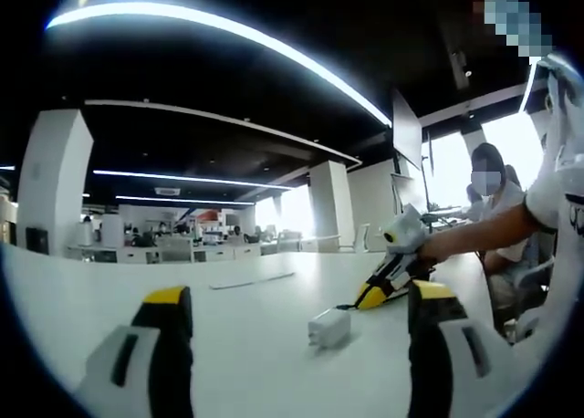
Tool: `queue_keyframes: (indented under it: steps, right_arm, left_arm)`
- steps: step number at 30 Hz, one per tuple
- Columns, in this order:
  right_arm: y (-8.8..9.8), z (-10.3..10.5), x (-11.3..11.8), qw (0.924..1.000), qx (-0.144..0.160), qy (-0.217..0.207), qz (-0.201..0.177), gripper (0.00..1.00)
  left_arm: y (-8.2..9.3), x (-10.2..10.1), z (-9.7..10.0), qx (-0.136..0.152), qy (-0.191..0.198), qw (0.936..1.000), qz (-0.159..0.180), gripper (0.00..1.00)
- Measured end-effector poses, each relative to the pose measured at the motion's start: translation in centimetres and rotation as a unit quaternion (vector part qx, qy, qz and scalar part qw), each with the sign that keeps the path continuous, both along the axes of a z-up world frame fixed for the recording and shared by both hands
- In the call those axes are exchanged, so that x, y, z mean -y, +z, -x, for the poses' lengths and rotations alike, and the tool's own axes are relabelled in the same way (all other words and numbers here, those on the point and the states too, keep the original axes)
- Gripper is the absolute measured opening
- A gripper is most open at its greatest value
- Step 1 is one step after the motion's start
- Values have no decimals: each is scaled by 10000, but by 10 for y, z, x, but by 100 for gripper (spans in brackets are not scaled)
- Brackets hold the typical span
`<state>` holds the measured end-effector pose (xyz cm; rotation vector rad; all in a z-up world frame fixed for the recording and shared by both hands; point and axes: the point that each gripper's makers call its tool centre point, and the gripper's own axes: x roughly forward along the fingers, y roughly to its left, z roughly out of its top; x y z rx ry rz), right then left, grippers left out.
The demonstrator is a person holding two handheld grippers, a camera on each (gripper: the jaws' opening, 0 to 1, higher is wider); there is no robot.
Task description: Plug the desk Type‑C cable into the charger adapter.
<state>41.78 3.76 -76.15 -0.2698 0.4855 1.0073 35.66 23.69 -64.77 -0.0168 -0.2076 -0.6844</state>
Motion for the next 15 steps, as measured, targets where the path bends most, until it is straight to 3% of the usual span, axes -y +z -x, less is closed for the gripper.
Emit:
queue_keyframes:
  steps: [15]
  right_arm:
    - [6,25,-12,9974,100,677,-210,4]
  left_arm:
    - [0,1,2,20,-2,10000,-42,100]
